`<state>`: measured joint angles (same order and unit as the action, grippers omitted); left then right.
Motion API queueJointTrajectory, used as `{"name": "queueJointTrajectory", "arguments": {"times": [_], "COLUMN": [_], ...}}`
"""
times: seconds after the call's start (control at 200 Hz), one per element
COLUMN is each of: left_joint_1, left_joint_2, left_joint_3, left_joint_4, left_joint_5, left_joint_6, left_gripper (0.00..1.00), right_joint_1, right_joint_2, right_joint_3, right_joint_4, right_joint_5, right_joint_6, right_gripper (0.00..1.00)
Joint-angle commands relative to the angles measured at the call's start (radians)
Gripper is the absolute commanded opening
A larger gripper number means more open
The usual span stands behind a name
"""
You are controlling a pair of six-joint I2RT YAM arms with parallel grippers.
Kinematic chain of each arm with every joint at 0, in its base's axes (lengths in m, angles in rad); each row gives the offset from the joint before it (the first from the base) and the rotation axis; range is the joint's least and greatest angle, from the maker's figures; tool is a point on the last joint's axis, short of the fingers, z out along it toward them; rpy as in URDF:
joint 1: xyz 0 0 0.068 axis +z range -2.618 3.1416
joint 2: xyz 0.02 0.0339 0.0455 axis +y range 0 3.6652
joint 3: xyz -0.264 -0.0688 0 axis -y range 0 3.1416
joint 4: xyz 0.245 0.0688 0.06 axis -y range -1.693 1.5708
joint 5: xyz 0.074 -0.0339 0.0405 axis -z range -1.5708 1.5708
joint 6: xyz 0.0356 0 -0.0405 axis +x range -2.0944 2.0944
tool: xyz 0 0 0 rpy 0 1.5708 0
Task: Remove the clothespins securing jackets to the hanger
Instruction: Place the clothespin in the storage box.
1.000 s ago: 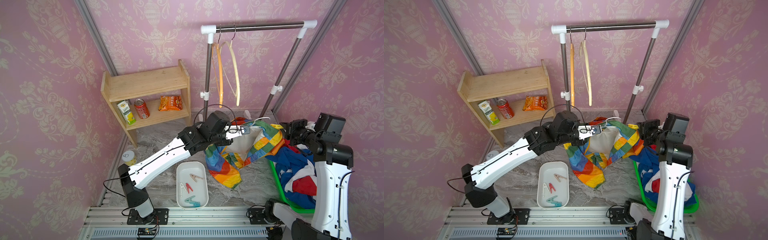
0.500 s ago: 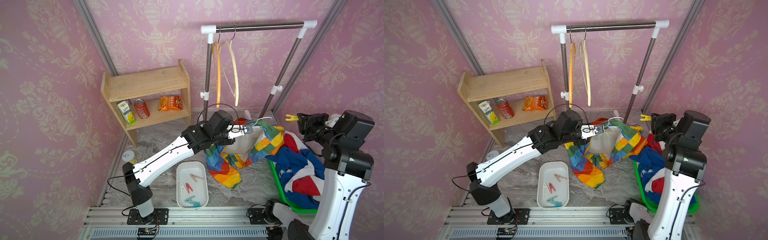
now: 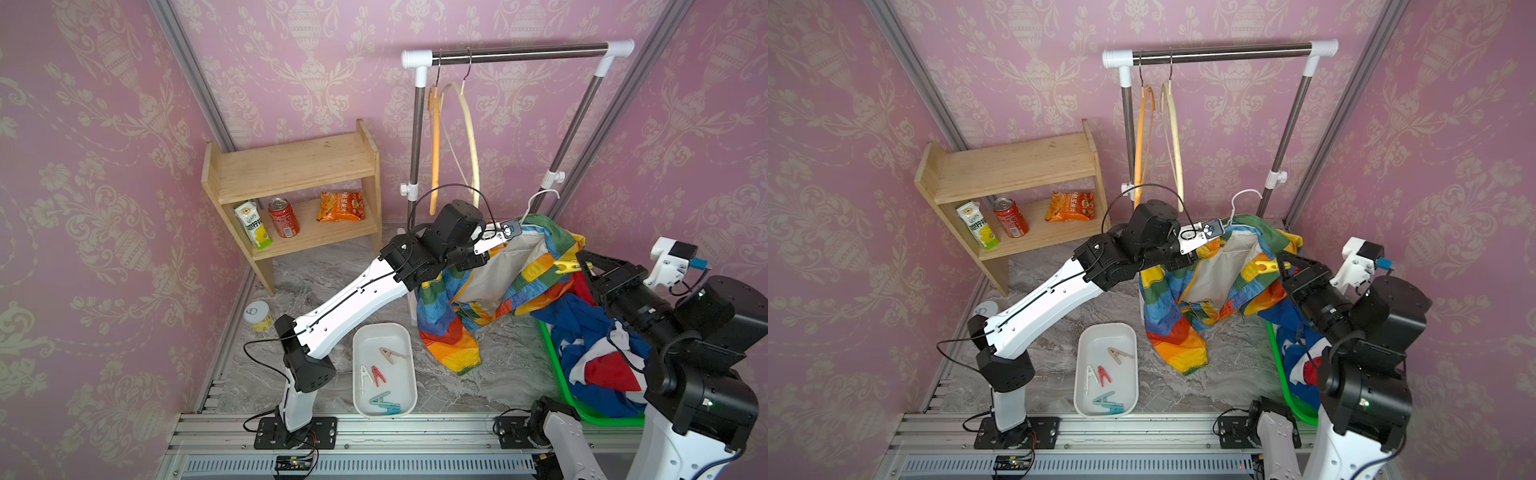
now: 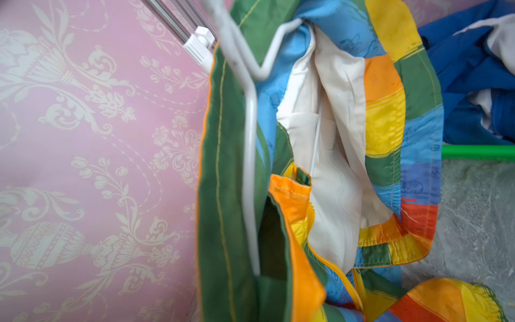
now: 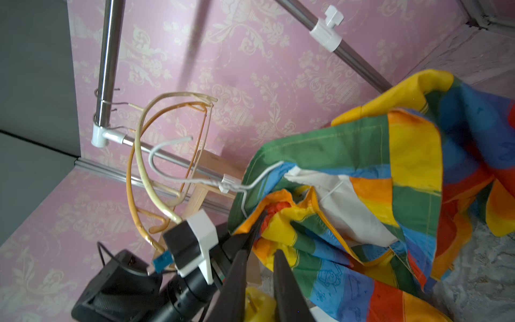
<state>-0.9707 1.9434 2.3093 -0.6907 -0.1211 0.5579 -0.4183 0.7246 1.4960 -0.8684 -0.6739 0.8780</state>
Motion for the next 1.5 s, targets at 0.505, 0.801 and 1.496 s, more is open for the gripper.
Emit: {"name": "queueJointTrajectory", "arguments": {"times": [0.505,0.801,1.496], "left_joint_1": [-0.008,-0.022,0.0], "left_joint_2": [0.085,0.105,0.073], "left_joint_3": [0.361,0.395,0.391], "left_joint_4": [0.024,0.045,0.062], "left_joint_5": [0.043,-0.004,-0.064], "left_joint_6": [-0.263,-0.254,-0.188], "left_gripper": [0.0,0.0,0.0], "right_joint_1": [0.012,0.599,1.261], "right_joint_2": [-0.284,0.092,0.795], "right_joint_3": [-0.511,-0.516,-0.421], "right_joint_4": [0.183,0.292,0.572], "right_joint_5": [-0.328,0.063,0.313], "right_joint_6": [0.005,-0.311,-0.386], "right_gripper": [0.0,0.0,0.0]}}
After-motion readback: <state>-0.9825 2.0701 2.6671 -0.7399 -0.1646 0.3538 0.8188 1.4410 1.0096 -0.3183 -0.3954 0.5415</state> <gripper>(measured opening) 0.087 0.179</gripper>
